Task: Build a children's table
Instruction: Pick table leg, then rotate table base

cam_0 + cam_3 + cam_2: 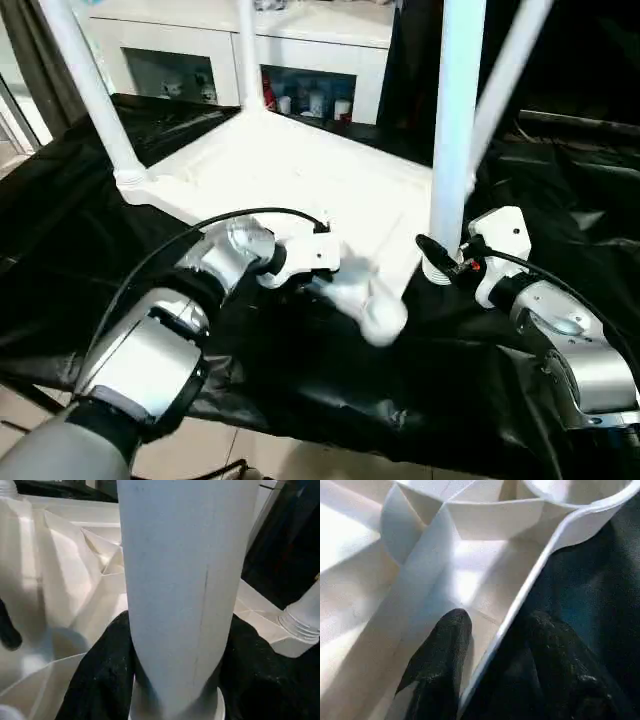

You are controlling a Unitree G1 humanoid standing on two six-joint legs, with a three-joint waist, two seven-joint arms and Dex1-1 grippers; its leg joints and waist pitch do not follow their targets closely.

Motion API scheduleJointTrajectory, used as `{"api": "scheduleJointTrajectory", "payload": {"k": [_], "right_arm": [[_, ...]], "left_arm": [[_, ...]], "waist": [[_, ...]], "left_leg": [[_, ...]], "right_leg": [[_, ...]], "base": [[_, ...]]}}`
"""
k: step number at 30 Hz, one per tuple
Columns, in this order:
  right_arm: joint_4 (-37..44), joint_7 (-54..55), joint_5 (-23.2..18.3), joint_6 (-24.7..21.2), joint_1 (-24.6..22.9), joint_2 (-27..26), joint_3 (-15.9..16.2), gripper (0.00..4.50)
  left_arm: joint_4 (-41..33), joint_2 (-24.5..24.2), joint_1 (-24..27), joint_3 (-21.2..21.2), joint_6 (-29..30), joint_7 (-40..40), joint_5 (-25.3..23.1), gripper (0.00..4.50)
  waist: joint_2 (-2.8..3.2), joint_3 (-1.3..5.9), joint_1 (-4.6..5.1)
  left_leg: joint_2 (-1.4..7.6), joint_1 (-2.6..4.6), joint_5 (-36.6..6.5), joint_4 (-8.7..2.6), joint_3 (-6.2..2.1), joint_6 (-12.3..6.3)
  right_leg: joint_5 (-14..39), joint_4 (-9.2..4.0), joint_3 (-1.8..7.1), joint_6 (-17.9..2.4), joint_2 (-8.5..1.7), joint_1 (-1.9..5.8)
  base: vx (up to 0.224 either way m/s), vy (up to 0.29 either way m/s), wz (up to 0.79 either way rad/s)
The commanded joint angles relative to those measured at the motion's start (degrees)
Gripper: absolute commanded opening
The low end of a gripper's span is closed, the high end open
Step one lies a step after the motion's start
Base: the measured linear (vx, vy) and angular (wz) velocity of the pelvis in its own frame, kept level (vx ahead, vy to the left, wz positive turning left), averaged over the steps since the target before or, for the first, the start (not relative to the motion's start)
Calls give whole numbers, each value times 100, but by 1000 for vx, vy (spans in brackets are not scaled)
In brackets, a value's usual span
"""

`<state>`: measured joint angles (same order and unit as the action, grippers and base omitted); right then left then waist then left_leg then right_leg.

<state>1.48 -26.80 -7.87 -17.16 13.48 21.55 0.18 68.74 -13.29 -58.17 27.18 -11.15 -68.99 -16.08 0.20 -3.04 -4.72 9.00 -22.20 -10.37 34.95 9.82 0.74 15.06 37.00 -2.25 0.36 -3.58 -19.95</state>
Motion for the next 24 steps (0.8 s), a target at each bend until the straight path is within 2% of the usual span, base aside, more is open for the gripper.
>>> {"api": "scheduleJointTrajectory", "payload": {"k": [1,2,5,8,9,10,11,14,17,18,21,23,24], "right_arm": [[-55,-16,82,101,39,78,28,188],[-73,-15,107,111,39,78,53,188],[-102,-12,134,128,39,59,80,188],[-112,-4,139,126,44,49,85,188],[-115,12,135,114,49,27,80,188],[-115,13,135,114,49,25,80,188],[-115,20,131,109,48,10,73,188],[-105,54,90,67,37,-56,29,188],[-104,61,95,70,28,-74,34,188],[-103,84,71,48,15,-128,26,188],[-92,90,71,30,10,-166,52,188],[-98,91,84,23,18,-199,97,188],[-101,90,88,23,21,-203,104,188]], "left_arm": [[115,-39,83,123,120,-268,-124,184],[88,-54,104,116,195,-408,-100,183],[-11,-72,179,26,465,-504,13,141],[-18,-60,225,-31,617,-426,33,133],[6,-8,299,-194,964,-139,109,125],[8,-2,305,-211,996,-113,119,113],[30,55,347,-365,1280,111,216,113],[16,214,365,-747,1880,594,524,103],[6,278,400,-945,2113,1004,649,96],[5,365,450,-1204,2444,1664,794,92],[-113,400,562,-1223,2623,1936,756,78],[-548,419,821,-1188,2605,1781,682,72],[-625,423,864,-1188,2600,1726,682,72]], "waist": [[-77,361,-10],[-68,360,-13],[-67,363,-22],[-72,360,-16],[-62,358,-14],[-72,347,-1],[-76,340,-5],[-84,325,30],[-88,326,112],[-112,338,156],[-113,326,222],[-110,322,222],[-98,337,206]], "left_leg": [[463,154,-675,-415,-167,-393],[459,153,-648,-415,-165,-403],[462,151,-606,-414,-163,-430],[462,142,-593,-418,-164,-453],[459,143,-617,-417,-161,-452],[458,144,-652,-421,-159,-456],[455,142,-693,-422,-158,-455],[441,132,-853,-432,-156,-375],[427,100,-827,-435,-167,-386],[424,105,-814,-423,-154,-420],[396,63,-723,-409,-160,-549],[396,87,-728,-408,-145,-579],[414,103,-635,-406,-138,-607]], "right_leg": [[-664,-431,270,-1778,-613,194],[-674,-429,270,-1771,-615,190],[-710,-420,265,-1796,-620,187],[-727,-423,266,-1786,-621,194],[-701,-427,267,-1794,-625,194],[-662,-437,263,-1817,-618,189],[-573,-455,265,-1809,-622,190],[-144,-483,250,-1797,-621,203],[-88,-499,239,-1770,-612,216],[-171,-490,236,-1786,-600,212],[-141,-522,225,-1746,-594,220],[-18,-552,230,-1707,-581,196],[-174,-534,242,-1738,-584,194]], "base": [[0,0,0],[0,0,0],[0,0,0],[0,0,0],[0,0,0],[0,0,0],[0,0,0],[0,0,0],[0,0,0],[0,0,0],[0,0,0],[0,0,0],[0,0,0]]}}
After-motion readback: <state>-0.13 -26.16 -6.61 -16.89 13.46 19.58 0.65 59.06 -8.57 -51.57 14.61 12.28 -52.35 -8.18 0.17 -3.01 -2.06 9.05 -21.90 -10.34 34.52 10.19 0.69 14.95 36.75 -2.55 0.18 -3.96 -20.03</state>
